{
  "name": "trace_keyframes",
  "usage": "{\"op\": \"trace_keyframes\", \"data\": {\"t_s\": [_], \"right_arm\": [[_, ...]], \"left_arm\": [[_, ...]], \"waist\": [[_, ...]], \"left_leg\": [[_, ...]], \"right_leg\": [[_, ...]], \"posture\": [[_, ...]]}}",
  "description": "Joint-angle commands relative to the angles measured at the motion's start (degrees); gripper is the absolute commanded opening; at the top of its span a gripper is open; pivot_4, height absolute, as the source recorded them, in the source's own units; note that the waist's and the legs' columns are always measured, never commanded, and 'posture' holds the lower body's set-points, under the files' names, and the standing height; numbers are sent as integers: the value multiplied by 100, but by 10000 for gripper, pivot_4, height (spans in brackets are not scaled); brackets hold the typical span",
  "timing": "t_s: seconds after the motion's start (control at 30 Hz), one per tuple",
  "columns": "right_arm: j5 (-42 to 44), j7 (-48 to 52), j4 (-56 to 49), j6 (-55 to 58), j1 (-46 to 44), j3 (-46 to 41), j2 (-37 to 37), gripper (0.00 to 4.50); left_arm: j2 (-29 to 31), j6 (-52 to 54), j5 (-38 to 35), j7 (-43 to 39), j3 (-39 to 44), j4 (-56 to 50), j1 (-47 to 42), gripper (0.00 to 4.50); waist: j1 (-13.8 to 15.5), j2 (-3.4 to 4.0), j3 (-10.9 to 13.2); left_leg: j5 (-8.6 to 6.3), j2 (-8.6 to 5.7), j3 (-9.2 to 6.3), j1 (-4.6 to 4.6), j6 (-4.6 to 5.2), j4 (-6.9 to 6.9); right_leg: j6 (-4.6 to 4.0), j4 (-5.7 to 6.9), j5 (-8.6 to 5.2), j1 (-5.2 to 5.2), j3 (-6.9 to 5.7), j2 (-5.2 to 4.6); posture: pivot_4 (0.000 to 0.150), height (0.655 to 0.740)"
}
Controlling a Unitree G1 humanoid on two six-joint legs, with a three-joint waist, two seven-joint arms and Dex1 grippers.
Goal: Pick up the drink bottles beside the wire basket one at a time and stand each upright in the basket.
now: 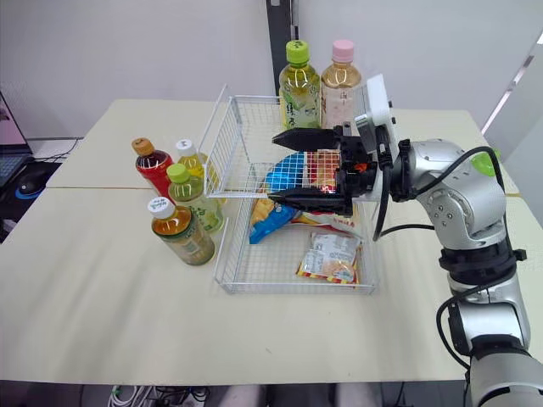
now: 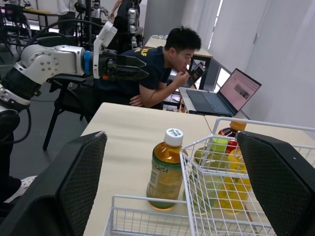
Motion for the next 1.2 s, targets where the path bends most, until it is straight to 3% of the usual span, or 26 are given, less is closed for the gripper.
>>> {"op": "trace_keyframes", "data": {"t_s": [0.03,0.33,0.7,1.2], "right_arm": [[-61,84,3,-144,-105,-90,44,45000],[-170,-90,-207,-60,30,-255,-54,45000],[-11,-786,-1034,363,579,-646,-426,45000],[96,-1252,-1469,579,866,-858,-550,45000]], "left_arm": [[-14,-154,-473,126,201,-378,267,44738],[729,-220,-933,360,-788,-5,124,44738],[1721,-967,-240,135,-2749,1611,-1040,44738],[1730,-1650,302,297,-3818,2792,-2275,44738]], "waist": [[27,0,0],[44,2,0],[43,4,1],[-19,5,2]], "left_leg": [[1,0,-7,3,-1,1],[4,20,12,16,-6,-4],[3,40,34,16,-6,-12],[2,68,44,16,-7,-18]], "right_leg": [[-2,1,-1,1,-7,1],[-18,2,-2,7,-2,13],[-24,0,3,-2,13,44],[-33,0,8,-11,32,74]], "posture": [[1500,7400],[1500,7400],[1500,7400],[1500,7400]]}}
